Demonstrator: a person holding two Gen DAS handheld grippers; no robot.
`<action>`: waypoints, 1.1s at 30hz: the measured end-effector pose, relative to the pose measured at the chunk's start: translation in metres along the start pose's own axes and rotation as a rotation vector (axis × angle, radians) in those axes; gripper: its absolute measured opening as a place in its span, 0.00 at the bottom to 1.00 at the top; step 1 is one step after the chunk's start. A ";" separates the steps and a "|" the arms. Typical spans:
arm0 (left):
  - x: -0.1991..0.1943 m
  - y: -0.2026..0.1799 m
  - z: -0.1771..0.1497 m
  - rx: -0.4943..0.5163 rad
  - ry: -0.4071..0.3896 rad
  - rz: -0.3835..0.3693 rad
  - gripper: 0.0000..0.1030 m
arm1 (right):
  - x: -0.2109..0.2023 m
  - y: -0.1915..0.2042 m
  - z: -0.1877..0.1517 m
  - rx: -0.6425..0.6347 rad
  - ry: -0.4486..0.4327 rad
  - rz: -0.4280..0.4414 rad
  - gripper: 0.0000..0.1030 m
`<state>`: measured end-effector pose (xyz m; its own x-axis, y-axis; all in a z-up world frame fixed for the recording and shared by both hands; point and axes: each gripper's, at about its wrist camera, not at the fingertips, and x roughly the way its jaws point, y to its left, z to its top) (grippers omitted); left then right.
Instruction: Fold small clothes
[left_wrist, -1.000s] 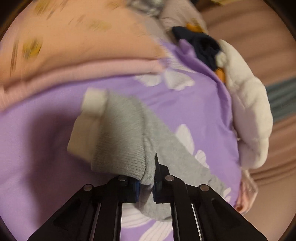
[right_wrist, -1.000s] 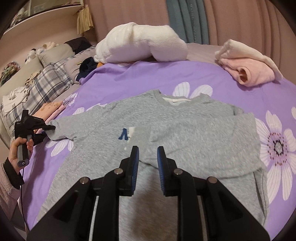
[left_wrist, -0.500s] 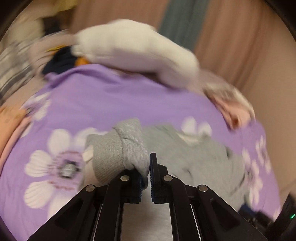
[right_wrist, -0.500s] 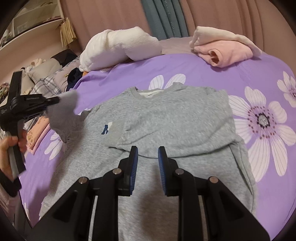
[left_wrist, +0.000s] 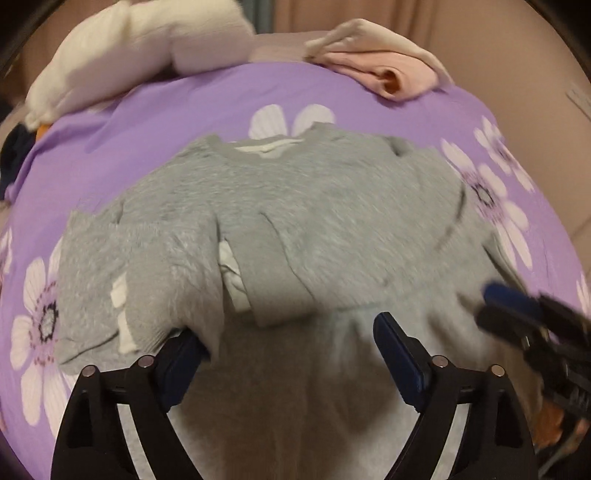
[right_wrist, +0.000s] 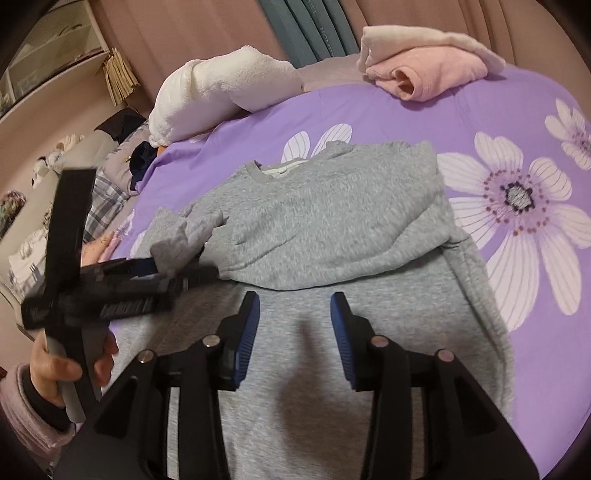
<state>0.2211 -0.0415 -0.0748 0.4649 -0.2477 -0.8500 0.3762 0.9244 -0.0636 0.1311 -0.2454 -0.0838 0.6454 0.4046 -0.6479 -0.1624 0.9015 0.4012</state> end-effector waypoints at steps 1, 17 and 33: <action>-0.005 0.000 -0.003 0.007 -0.006 -0.010 0.86 | 0.000 0.001 0.000 0.009 -0.001 0.006 0.40; -0.065 0.091 -0.099 -0.323 -0.058 -0.096 0.86 | 0.058 0.124 0.009 -0.321 0.085 0.186 0.40; -0.068 0.126 -0.121 -0.441 -0.082 -0.186 0.86 | 0.132 0.151 0.039 -0.264 0.148 0.069 0.09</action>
<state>0.1402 0.1268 -0.0887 0.4900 -0.4261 -0.7605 0.0913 0.8927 -0.4413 0.2204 -0.0619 -0.0835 0.5138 0.4670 -0.7196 -0.4027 0.8720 0.2784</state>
